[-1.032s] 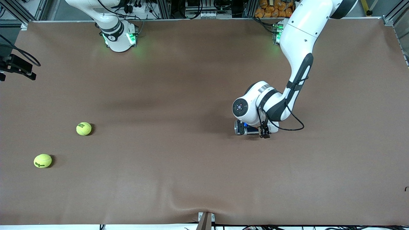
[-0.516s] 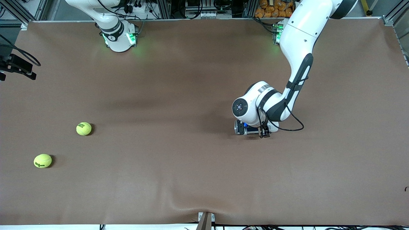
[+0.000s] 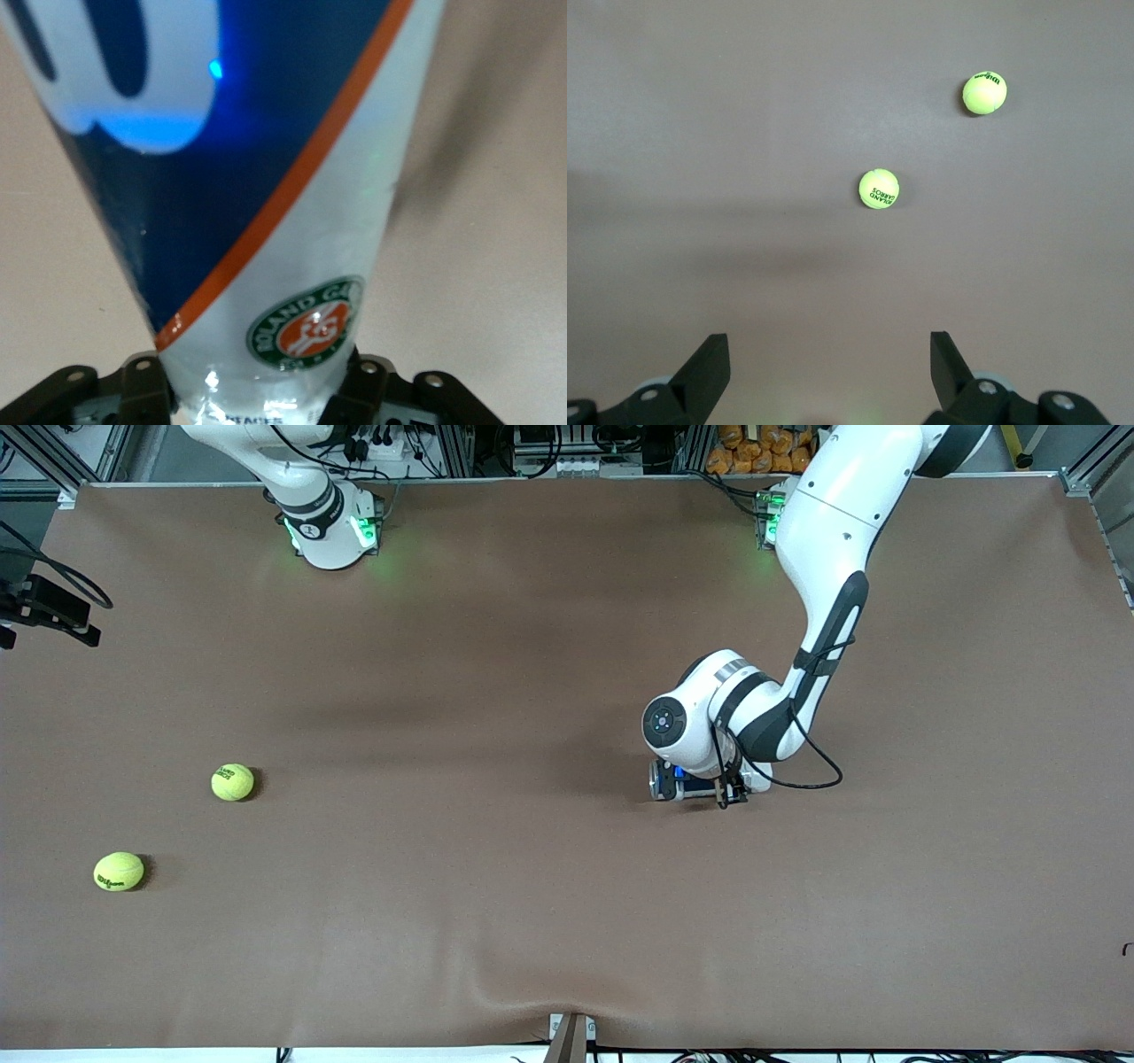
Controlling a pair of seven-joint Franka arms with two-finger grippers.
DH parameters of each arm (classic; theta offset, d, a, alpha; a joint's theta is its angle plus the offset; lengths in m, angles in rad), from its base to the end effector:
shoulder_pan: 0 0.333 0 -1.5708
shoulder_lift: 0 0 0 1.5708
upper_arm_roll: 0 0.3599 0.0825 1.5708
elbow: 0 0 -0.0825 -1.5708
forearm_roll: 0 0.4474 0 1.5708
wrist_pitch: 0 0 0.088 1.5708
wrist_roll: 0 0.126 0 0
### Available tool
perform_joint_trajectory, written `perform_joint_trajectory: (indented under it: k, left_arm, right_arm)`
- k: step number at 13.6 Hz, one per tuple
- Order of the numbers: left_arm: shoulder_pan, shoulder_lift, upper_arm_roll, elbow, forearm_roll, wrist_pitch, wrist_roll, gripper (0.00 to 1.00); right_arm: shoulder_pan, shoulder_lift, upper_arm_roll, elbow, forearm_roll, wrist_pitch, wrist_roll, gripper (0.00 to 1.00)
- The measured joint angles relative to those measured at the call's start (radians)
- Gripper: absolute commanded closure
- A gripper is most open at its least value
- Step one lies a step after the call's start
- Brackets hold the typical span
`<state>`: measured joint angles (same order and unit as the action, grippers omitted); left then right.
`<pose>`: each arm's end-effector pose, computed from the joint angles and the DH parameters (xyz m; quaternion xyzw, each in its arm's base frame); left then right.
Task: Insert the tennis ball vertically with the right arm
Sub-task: 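Lift and tilt the can upright with the left gripper, open end up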
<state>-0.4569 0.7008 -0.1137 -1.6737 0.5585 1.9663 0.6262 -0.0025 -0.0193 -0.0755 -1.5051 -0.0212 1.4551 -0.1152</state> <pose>0.6192 -0.3392 0.1477 -0.7019 0.6595 0.1953 0.1853 0.5963 -0.0500 0.6860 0.9997 0.0176 -0.0163 0.0083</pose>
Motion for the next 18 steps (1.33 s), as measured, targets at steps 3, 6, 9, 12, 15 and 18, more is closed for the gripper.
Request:
perform_joint_trajectory:
  k: [3, 6, 9, 12, 15, 18]
  left_arm:
    - [-0.002, 0.000, -0.003, 0.015, 0.000, 0.013, 0.000, 0.38]
    - [-0.005, 0.000, -0.020, 0.067, -0.023, 0.014, -0.001, 0.38]
    - [-0.011, -0.001, -0.035, 0.126, -0.050, 0.021, -0.001, 0.39]
    - [-0.017, -0.002, -0.065, 0.160, -0.096, 0.134, -0.007, 0.40]
    - [-0.018, -0.003, -0.089, 0.171, -0.193, 0.341, -0.035, 0.40]
    - [-0.021, -0.004, -0.102, 0.185, -0.298, 0.550, -0.084, 0.40]
  right_arm:
    - [0.000, 0.000, 0.000, 0.000, 0.000, -0.001, 0.000, 0.00]
    - [0.000, 0.000, 0.000, -0.001, 0.000, -0.001, 0.000, 0.00]
    - [0.000, 0.000, 0.000, -0.001, 0.000, -0.001, 0.000, 0.00]
    - [0.000, 0.000, 0.000, -0.002, 0.000, -0.001, 0.000, 0.00]
    - [0.000, 0.000, 0.000, -0.003, 0.000, -0.001, 0.000, 0.00]
    - [0.000, 0.000, 0.000, -0.003, 0.000, -0.001, 0.000, 0.00]
